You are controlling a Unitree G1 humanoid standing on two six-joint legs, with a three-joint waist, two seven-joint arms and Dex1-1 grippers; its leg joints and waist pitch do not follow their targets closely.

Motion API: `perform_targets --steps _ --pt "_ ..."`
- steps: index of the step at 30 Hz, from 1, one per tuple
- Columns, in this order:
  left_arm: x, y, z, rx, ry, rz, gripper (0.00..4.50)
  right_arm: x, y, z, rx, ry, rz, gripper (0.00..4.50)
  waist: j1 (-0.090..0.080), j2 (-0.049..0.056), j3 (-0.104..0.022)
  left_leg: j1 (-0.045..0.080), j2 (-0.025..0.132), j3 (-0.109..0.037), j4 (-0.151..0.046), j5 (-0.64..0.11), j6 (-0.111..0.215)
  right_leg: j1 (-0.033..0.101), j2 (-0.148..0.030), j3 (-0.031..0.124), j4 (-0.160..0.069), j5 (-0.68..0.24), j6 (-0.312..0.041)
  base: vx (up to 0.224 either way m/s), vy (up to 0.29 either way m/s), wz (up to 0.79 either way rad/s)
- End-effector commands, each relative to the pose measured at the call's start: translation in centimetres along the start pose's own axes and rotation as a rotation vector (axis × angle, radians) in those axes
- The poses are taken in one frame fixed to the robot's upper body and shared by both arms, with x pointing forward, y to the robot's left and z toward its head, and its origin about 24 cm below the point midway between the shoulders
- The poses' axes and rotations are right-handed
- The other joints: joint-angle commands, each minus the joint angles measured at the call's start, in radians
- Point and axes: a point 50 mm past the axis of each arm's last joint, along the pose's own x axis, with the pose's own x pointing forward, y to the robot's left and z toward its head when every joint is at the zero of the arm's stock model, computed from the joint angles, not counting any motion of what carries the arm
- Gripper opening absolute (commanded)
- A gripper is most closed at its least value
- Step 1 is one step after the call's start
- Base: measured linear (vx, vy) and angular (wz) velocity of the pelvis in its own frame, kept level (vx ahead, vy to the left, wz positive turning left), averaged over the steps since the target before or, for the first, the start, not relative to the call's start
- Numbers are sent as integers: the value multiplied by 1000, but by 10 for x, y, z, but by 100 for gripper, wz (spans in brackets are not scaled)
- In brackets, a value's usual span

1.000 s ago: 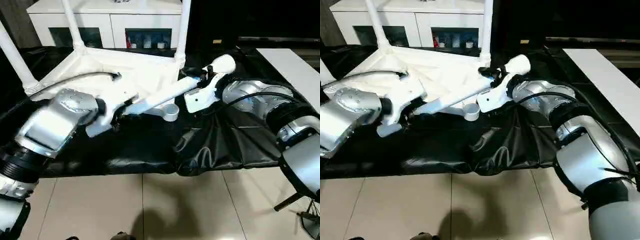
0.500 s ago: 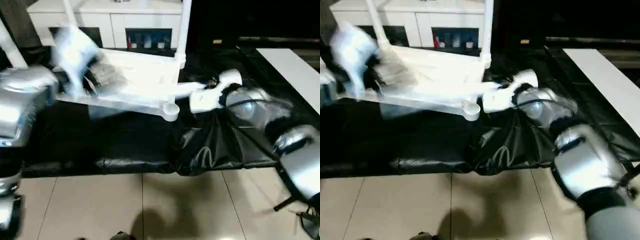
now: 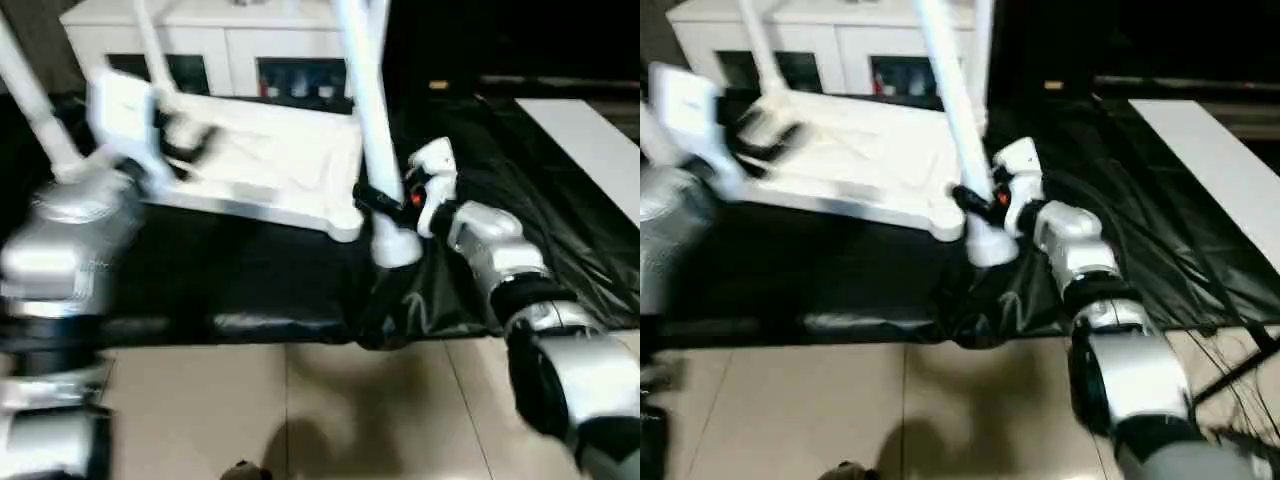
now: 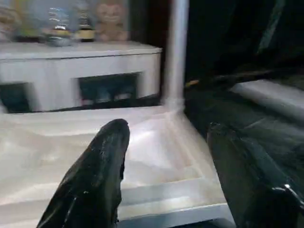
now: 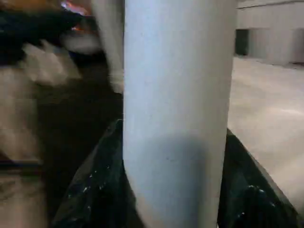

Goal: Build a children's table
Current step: Move to table

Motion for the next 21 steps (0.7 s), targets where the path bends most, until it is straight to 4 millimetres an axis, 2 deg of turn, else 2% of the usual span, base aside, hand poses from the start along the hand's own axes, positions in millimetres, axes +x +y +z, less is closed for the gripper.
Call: perform_targets --steps 1,2,3,4,5,6,7,8,10,11,13,14,18,21 --pt "6 -21 4 -53 -29 -128 304 -1 9 6 70 -30 120 179 2 8 -79 47 42 -8 -73 -255 33 35 -68 33 -68 -31 -299 0 0 0" --pt "10 -33 5 -113 -50 -193 304 -3 14 7 115 -39 181 179 11 5 -81 46 43 -9 -74 -261 18 33 -72 32 -68 -71 -289 0 0 0" --pt "14 -41 7 -163 -70 -239 304 -5 18 10 155 -55 227 179 14 -10 -80 45 43 -7 -76 -264 13 34 -74 33 -73 -101 -278 0 0 0" --pt "14 -41 7 -163 -70 -239 304 -5 18 10 155 -55 227 179 19 -2 -80 46 43 -8 -75 -259 6 32 -77 34 -72 -124 -271 0 0 0" --pt "20 -51 11 -232 -98 -281 304 -10 27 16 225 -90 309 179 16 -3 -78 43 42 -9 -77 -261 2 31 -76 34 -75 -141 -262 0 0 0" --pt "20 -51 11 -232 -98 -281 304 -10 27 16 225 -90 309 179 22 -5 -77 47 40 -8 -77 -253 1 35 -74 35 -80 -149 -242 0 0 0" --pt "23 -55 12 -262 -97 -304 304 -12 31 18 245 -96 342 179 24 -5 -77 49 42 -9 -76 -254 -1 30 -77 37 -81 -156 -237 0 0 0" --pt "25 -58 13 -277 -92 -321 304 -12 34 19 253 -96 362 179 20 -14 -76 40 38 -11 -80 -245 -3 38 -78 35 -81 -180 -225 0 0 0" --pt "26 -60 13 -288 -88 -336 304 -14 37 19 262 -95 378 179 22 -14 -76 44 40 -11 -78 -243 -7 29 -82 38 -86 -212 -206 0 0 0" --pt "28 -65 15 -309 -84 -377 304 -15 42 20 274 -85 404 179 20 -19 -73 42 38 -11 -81 -240 -12 32 -80 37 -90 -228 -194 0 0 0" --pt "29 -68 17 -322 -86 -400 304 -16 44 20 280 -77 413 179 19 -18 -75 41 38 -12 -81 -223 -17 31 -79 37 -87 -216 -190 0 0 0" --pt "28 -73 20 -348 -83 -450 304 -17 47 20 285 -58 423 179 19 -23 -75 40 37 -11 -80 -212 -17 32 -80 37 -87 -204 -189 0 0 0" --pt "27 -80 21 -374 -70 -513 304 -18 49 19 287 -39 432 179 17 -20 -76 39 37 -11 -79 -197 -17 31 -79 36 -85 -183 -197 0 0 0" --pt "25 -85 20 -361 -48 -548 304 -19 53 19 294 -26 435 179 16 -21 -75 41 37 -10 -79 -195 -17 31 -79 38 -87 -182 -190 0 0 0"
